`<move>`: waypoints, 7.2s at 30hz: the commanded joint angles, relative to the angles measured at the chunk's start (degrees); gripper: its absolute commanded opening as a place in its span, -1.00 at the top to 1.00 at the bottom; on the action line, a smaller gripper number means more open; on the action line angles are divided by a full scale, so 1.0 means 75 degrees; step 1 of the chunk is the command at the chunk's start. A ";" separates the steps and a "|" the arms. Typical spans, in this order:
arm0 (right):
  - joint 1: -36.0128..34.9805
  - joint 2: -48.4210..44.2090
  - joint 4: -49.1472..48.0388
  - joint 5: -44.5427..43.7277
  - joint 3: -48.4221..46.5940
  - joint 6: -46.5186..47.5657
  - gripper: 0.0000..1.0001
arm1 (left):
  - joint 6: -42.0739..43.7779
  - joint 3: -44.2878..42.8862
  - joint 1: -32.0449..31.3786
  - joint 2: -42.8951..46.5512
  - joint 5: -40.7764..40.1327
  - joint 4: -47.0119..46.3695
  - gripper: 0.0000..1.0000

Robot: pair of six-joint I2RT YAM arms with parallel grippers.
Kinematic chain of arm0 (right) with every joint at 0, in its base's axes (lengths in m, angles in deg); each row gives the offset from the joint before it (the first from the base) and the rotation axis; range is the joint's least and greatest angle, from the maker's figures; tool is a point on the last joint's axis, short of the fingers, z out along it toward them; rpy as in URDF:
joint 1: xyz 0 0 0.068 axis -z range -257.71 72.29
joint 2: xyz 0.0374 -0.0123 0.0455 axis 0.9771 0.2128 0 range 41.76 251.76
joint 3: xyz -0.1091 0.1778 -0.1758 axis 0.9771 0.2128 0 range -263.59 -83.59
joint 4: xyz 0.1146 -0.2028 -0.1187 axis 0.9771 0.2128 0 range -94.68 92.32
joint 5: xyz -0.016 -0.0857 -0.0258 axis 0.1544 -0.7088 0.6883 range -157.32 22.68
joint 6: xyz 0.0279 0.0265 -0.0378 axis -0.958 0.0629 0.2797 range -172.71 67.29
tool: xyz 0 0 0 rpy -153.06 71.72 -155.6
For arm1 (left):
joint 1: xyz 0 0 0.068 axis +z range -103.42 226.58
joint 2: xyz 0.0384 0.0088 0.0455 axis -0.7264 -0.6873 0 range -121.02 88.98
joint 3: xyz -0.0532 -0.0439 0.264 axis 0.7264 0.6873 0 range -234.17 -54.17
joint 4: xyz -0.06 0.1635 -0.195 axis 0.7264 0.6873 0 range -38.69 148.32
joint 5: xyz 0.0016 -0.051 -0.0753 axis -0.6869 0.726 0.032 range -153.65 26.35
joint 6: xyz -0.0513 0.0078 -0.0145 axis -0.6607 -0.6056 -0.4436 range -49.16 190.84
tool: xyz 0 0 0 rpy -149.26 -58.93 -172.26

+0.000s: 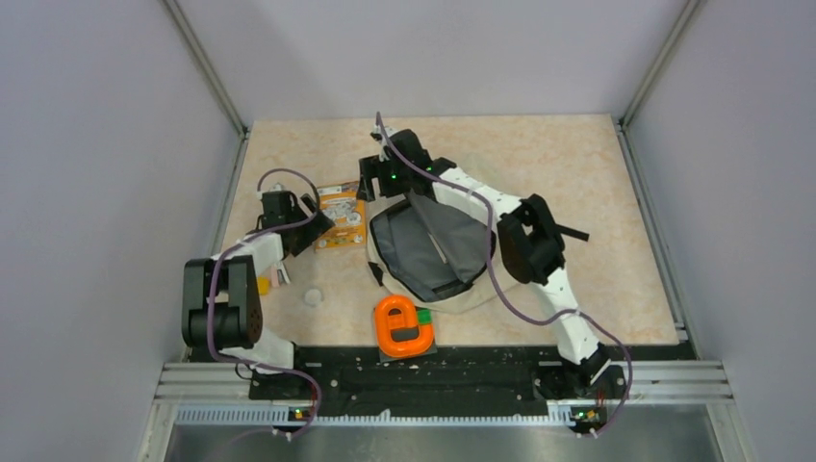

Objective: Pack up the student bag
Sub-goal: Pick up the book from the center of the board.

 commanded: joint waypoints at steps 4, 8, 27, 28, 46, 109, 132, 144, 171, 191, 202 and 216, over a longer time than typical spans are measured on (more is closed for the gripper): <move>-0.0051 0.1801 0.1086 0.0679 -0.2454 -0.0609 -0.51 | 0.0040 -0.0424 0.0060 -0.0485 0.0534 -0.0504 -0.62; -0.0051 0.2293 0.1078 0.0777 -0.2852 -0.0902 -0.47 | 0.0038 -0.0455 0.0057 -0.0632 0.0744 -0.0586 -0.53; -0.0180 0.3113 -0.1578 0.3929 -0.2538 -0.3030 -0.41 | 0.0206 -0.0028 0.0060 -0.0990 0.2268 -0.1743 0.21; -0.0238 0.3115 -0.1616 0.3956 -0.2558 -0.3032 -0.40 | 0.0229 -0.0037 0.0060 -0.1011 0.2322 -0.1757 0.24; -0.0573 0.3170 -0.1711 0.4290 -0.2427 -0.2658 0.33 | 0.0401 0.0181 0.0048 -0.0983 0.2875 -0.2235 0.45; -0.0180 -0.5290 -0.6138 0.2805 0.4942 -0.2620 1.00 | -0.1011 0.0467 0.0124 0.7986 0.2812 0.2147 -0.93; -0.0158 -0.6173 -0.4759 0.2541 0.5547 -0.2035 0.80 | -0.3035 0.1236 0.0126 0.7843 0.4936 -0.2021 0.88; 0.0044 -0.6666 -0.5643 0.3687 0.7069 -0.2348 -0.55 | -0.3720 0.0960 0.0119 0.7796 0.4961 -0.3447 1.00; 0.0111 -0.6945 -0.5924 0.4624 0.6736 -0.2461 1.00 | -0.2638 0.0960 0.0119 0.8249 0.5513 -0.2897 0.78; 0.0398 -0.9479 0.1449 0.3042 0.6557 0.2643 1.00 | 0.2021 -0.0743 0.0119 0.7133 0.6130 0.2459 -0.96; 0.0338 -0.9430 0.1348 0.5524 0.6766 0.2648 1.00 | 0.2266 -0.0683 -0.0328 0.6572 0.7320 0.2451 -0.96; -0.0489 -0.8717 0.2079 0.5279 0.6435 0.3484 1.00 | 0.2378 -0.0786 -0.1698 0.5956 0.7977 0.2427 -0.56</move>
